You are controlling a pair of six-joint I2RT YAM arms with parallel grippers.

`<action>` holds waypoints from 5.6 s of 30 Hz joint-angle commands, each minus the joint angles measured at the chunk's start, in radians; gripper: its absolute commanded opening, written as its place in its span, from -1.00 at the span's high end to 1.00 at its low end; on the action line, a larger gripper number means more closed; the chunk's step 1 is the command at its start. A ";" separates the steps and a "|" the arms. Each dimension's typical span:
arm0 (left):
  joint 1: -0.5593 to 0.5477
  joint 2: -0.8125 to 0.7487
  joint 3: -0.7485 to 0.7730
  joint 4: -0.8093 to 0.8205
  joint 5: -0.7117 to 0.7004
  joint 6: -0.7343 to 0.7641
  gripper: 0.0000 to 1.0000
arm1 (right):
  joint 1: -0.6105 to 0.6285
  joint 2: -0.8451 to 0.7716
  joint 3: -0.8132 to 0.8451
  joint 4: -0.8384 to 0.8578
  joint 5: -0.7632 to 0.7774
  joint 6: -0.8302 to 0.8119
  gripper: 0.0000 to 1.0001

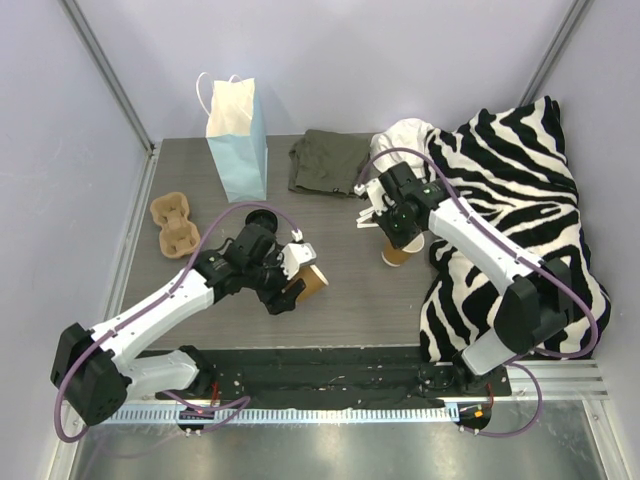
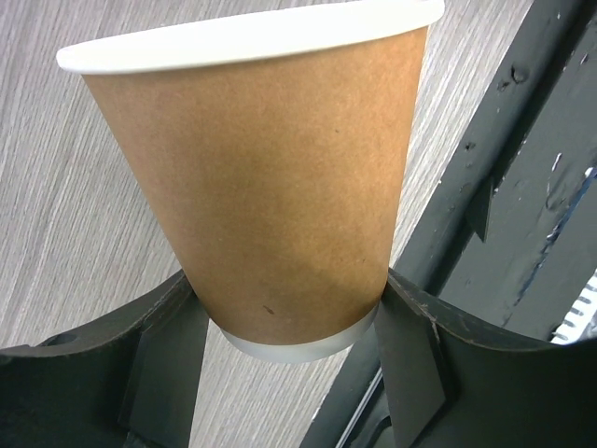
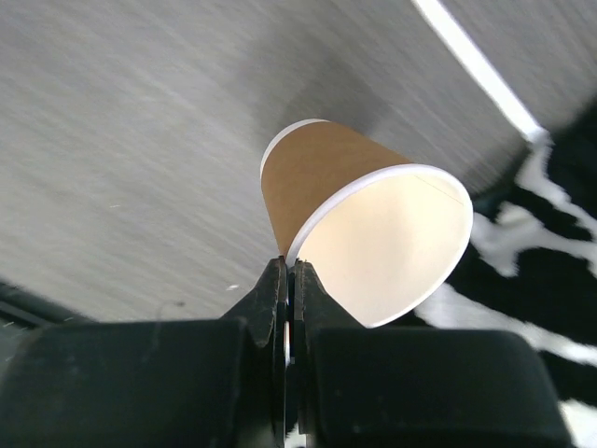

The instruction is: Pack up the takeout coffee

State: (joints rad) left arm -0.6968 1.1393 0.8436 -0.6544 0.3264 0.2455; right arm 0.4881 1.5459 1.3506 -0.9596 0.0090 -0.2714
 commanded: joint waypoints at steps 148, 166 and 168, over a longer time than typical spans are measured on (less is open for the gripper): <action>0.428 0.745 0.608 -0.017 -0.095 0.265 0.87 | 0.152 0.129 0.200 0.090 -0.170 0.233 -0.16; 0.486 0.519 0.577 -0.103 0.180 0.084 1.00 | 0.115 0.250 0.294 0.261 -0.362 0.339 -0.19; 0.502 0.479 0.557 -0.077 0.204 0.037 1.00 | 0.115 0.272 0.318 0.335 -0.411 0.407 -0.25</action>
State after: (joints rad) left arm -0.2379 1.6970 1.4239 -0.7597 0.4122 0.3904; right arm 0.6064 1.7721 1.5978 -0.7887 -0.2890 0.0208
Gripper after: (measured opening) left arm 0.089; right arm 0.601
